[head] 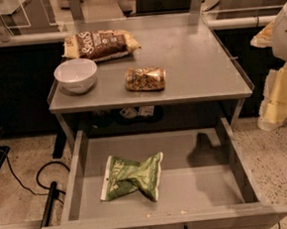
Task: Pick green jalapeno chip bag from top drawer and place on counter
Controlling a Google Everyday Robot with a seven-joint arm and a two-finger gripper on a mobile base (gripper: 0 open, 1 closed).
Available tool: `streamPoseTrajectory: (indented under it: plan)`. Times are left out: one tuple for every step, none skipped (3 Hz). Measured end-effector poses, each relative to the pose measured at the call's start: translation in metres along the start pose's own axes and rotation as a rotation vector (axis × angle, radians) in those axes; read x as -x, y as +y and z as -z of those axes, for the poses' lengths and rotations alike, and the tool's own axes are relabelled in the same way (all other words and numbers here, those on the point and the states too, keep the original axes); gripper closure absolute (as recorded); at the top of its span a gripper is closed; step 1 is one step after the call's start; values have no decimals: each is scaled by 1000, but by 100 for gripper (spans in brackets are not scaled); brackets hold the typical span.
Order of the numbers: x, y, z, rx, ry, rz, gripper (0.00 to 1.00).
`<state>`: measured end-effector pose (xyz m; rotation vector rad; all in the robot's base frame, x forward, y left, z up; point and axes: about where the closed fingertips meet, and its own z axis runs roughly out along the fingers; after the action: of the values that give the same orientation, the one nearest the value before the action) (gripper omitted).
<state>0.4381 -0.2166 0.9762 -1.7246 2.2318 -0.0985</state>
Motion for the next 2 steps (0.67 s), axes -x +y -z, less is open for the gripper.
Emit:
streamPoseTrajectory:
  plan:
    - [0,0,0,0,0,0,0]
    - [24,-3,-12,-40,-51,6,0]
